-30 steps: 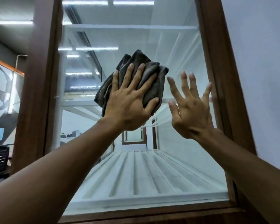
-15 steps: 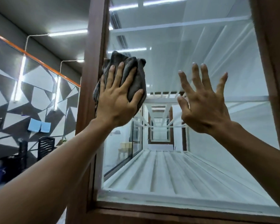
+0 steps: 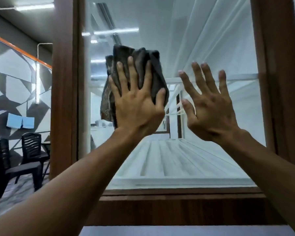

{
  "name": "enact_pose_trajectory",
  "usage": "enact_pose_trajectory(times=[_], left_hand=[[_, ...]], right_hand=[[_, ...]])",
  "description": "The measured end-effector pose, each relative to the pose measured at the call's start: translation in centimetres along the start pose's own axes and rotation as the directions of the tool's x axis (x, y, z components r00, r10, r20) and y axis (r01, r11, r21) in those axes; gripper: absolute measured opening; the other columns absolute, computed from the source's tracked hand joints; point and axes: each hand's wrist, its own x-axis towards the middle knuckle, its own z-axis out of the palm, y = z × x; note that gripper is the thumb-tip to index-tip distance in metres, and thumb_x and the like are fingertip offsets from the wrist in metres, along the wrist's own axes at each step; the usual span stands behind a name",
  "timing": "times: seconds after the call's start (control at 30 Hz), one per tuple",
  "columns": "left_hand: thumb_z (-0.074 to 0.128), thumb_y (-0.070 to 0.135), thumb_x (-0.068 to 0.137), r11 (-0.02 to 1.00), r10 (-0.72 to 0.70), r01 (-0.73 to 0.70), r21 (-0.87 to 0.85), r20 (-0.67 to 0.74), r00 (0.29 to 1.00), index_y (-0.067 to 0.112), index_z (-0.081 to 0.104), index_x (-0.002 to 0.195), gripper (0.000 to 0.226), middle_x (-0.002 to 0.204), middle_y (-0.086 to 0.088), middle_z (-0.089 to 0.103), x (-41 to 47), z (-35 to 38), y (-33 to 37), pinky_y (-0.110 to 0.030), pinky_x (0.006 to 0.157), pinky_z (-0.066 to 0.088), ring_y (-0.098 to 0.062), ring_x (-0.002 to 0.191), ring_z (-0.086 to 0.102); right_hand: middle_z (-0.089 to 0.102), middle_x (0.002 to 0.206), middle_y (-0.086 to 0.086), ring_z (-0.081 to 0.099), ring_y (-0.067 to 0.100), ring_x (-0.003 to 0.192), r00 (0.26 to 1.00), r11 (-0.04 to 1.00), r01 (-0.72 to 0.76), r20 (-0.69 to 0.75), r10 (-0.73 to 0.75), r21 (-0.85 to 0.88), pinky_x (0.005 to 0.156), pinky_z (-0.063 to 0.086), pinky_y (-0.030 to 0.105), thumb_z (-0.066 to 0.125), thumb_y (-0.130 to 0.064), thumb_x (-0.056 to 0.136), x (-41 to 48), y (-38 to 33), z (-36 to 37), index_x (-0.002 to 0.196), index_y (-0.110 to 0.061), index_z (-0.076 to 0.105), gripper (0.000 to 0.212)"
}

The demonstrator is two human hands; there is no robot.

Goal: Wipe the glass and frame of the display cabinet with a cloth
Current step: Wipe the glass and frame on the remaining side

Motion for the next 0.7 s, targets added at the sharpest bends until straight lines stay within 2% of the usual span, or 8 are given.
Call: enact_pose_trajectory(times=[0.07,0.1,0.13,0.23,0.27,0.4,0.53,0.7], left_hand=[[0.03,0.062,0.102,0.947,0.313,-0.315,0.062,0.047,0.949,0.029,0.012,0.168,0.076,0.176,-0.01,-0.001,-0.8,0.6,1.5,-0.061,0.128,-0.004,-0.034,0.161,-0.008],[0.031,0.062,0.102,0.92,0.384,-0.387,0.065,0.053,0.922,0.029,0.014,0.168,0.075,0.176,-0.008,0.003,-0.6,0.5,1.5,-0.06,0.128,-0.003,-0.033,0.162,-0.005],[0.031,0.063,0.101,0.929,0.362,-0.364,0.061,0.039,0.931,0.03,0.015,0.167,0.075,0.176,-0.006,0.004,-0.2,0.5,1.5,-0.058,0.129,-0.004,-0.032,0.162,-0.004],[0.03,0.061,0.1,0.999,0.03,-0.03,0.012,0.001,1.0,0.031,0.01,0.168,0.077,0.176,-0.01,-0.003,0.4,1.0,3.3,-0.058,0.128,-0.01,-0.035,0.161,-0.008],[0.029,0.061,0.1,0.999,0.041,-0.041,0.006,0.01,0.999,0.03,0.009,0.168,0.077,0.175,-0.012,-0.004,0.0,1.3,4.6,-0.06,0.127,-0.01,-0.037,0.161,-0.009],[0.03,0.062,0.102,0.927,0.372,-0.374,0.029,0.055,0.926,0.029,0.013,0.168,0.076,0.176,-0.01,0.001,-1.4,2.1,6.7,-0.062,0.127,-0.003,-0.035,0.162,-0.005],[0.029,0.059,0.101,0.972,0.233,-0.233,0.017,0.015,0.972,0.028,0.012,0.168,0.075,0.176,-0.012,0.0,-0.9,2.8,8.6,-0.064,0.127,-0.006,-0.038,0.161,-0.006],[0.024,0.053,0.105,0.909,0.415,-0.416,0.002,0.039,0.909,0.026,0.011,0.168,0.07,0.175,-0.013,0.0,-1.2,3.8,12.3,-0.067,0.126,-0.003,-0.039,0.161,-0.007]], right_hand=[[0.005,0.173,0.009,-0.001,0.027,0.16,0.998,0.998,-0.058,-0.025,0.058,0.013,0.126,0.001,0.063,0.029,-0.04,0.102,-1.5,0.7,-0.2,0.165,-0.025,0.016,0.066],[0.005,0.173,0.009,-0.001,0.028,0.16,0.995,0.996,-0.093,-0.025,0.094,0.014,0.126,0.001,0.063,0.029,-0.04,0.102,-2.3,1.1,-0.4,0.165,-0.025,0.016,0.065],[0.004,0.173,0.009,-0.001,0.028,0.16,0.992,0.992,-0.128,-0.021,0.128,0.009,0.125,0.0,0.064,0.028,-0.041,0.103,-3.0,1.6,-0.6,0.165,-0.026,0.015,0.065],[0.002,0.173,0.009,-0.002,0.029,0.16,0.988,0.987,-0.157,-0.009,0.157,-0.023,0.125,-0.002,0.065,0.025,-0.045,0.102,-4.4,2.6,-1.1,0.165,-0.027,0.014,0.066],[0.002,0.173,0.01,-0.002,0.029,0.16,0.988,0.987,-0.155,-0.001,0.155,-0.031,0.125,-0.003,0.065,0.025,-0.045,0.102,-4.6,2.9,-1.2,0.165,-0.027,0.014,0.066],[0.007,0.172,0.014,0.001,0.031,0.16,0.981,0.98,-0.192,-0.014,0.192,-0.051,0.126,-0.001,0.062,0.029,-0.043,0.102,-5.0,4.8,-1.9,0.165,-0.027,0.018,0.066],[0.003,0.172,0.018,-0.004,0.034,0.16,0.974,0.947,-0.222,-0.001,0.228,-0.234,0.125,-0.009,0.06,0.027,-0.051,0.103,-6.5,6.1,-2.9,0.165,-0.027,0.013,0.068],[0.005,0.173,0.011,-0.001,0.028,0.16,0.959,0.933,-0.276,0.006,0.285,-0.232,0.118,-0.002,0.076,0.025,-0.049,0.103,-8.1,6.6,-3.4,0.163,-0.03,0.022,0.064]])
